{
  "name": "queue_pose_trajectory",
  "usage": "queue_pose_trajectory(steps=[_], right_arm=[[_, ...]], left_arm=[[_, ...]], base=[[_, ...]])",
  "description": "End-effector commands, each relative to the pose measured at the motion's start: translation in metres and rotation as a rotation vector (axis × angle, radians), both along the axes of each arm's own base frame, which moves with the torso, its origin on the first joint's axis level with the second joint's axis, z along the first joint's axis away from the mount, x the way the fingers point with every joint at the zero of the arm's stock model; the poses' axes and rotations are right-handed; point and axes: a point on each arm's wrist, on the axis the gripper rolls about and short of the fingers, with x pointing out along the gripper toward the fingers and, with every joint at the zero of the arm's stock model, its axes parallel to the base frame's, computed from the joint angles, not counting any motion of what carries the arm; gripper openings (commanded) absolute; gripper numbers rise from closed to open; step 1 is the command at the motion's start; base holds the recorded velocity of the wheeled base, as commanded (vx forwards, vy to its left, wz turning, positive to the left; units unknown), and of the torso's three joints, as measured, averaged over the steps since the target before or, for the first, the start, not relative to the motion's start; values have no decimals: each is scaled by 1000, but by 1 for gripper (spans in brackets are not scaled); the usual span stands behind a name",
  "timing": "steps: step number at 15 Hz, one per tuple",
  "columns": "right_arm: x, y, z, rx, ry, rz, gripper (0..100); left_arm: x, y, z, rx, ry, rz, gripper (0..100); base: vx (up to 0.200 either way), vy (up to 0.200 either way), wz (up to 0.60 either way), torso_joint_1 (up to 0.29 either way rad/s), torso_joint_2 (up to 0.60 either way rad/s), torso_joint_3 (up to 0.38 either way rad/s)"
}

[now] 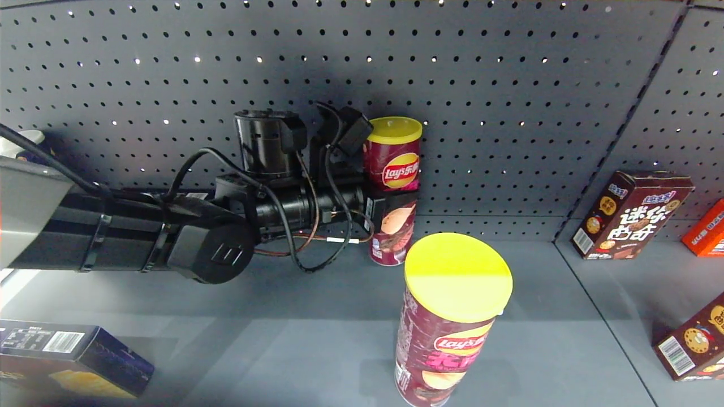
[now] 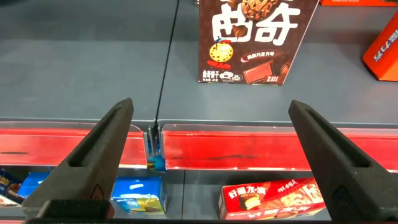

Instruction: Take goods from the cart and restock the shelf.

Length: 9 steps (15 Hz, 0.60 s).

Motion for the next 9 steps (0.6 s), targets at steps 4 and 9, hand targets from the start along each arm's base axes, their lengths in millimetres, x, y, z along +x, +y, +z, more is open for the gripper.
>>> queue_pose_trajectory(steps=[4, 9], right_arm=[[0, 0, 0, -1, -2, 1, 100], [0, 0, 0, -1, 0, 1, 100]], left_arm=[[0, -2, -7, 0, -3, -4, 0], [-5, -4, -18, 6, 6, -15, 0]], base=[[0, 0, 0, 0, 0, 0], [0, 0, 0, 0, 0, 0]])
